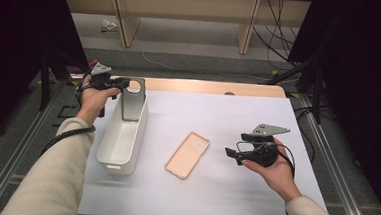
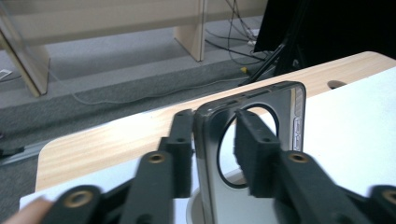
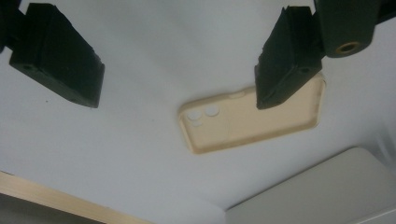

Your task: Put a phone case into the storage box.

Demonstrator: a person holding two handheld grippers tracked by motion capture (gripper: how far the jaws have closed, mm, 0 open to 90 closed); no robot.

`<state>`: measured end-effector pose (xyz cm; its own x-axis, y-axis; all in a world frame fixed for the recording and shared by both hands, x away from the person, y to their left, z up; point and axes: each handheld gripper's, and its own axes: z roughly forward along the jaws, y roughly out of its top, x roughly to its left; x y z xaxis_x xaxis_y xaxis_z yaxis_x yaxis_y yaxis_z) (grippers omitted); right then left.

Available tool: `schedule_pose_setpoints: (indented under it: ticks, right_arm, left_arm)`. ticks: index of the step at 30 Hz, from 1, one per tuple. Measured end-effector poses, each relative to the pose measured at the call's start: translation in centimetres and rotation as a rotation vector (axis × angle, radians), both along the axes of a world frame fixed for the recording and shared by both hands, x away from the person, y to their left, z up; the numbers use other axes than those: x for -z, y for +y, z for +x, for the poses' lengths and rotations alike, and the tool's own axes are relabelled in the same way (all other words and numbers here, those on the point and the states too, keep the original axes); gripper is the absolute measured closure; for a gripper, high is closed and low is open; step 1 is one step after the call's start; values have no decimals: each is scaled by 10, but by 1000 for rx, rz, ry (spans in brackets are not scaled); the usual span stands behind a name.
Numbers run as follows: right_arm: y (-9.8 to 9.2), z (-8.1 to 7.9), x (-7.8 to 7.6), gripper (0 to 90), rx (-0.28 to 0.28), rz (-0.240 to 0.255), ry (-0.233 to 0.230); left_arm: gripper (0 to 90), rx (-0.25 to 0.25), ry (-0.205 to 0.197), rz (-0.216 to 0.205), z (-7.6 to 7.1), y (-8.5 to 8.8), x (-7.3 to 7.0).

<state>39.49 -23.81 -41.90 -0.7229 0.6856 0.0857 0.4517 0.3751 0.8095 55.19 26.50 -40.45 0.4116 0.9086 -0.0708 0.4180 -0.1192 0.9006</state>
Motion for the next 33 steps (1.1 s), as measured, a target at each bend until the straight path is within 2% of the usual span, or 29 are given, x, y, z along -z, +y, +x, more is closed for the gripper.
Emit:
schedule_pose_setpoints:
  ticks: [4, 8, 9, 12, 14, 17, 20, 25, 31, 32, 33]
  right_arm:
    - [0, 0, 0, 167, 1, 0, 1]
    - [0, 0, 0, 168, 1, -1, 2]
    - [0, 0, 0, 168, -1, -1, 2]
    - [1, 0, 0, 167, -3, -1, 0]
    - [1, 0, 0, 167, 0, -1, 2]
    - [1, 0, 0, 167, 0, -2, 2]
    - [1, 0, 1, 167, -2, -4, 1]
    - [1, 0, 0, 167, 0, -4, 1]
    - [1, 0, 0, 167, 1, -4, 1]
    - [2, 0, 0, 167, 2, -5, 1]
    - [2, 0, 0, 167, 1, -4, 1]
  left_arm:
    - [461, -26, 24, 20, 0, -2, -2]
    - [291, -33, 43, 51, 0, -3, -3]
    - [262, -39, 54, 70, -1, -4, -4]
    - [197, -45, 58, 67, -2, -4, -5]
    - [152, -48, 70, 27, -5, -4, -9]
    - [130, -48, 75, 23, -7, -4, -11]
    - [93, -57, 77, 22, -14, -1, -16]
    - [3, -41, 68, 34, -27, 1, -21]
    - [0, -26, 49, 35, -60, 3, -26]
    - [0, -26, 49, 35, -60, 3, -26]
    - [0, -9, 46, 35, -70, 1, -28]
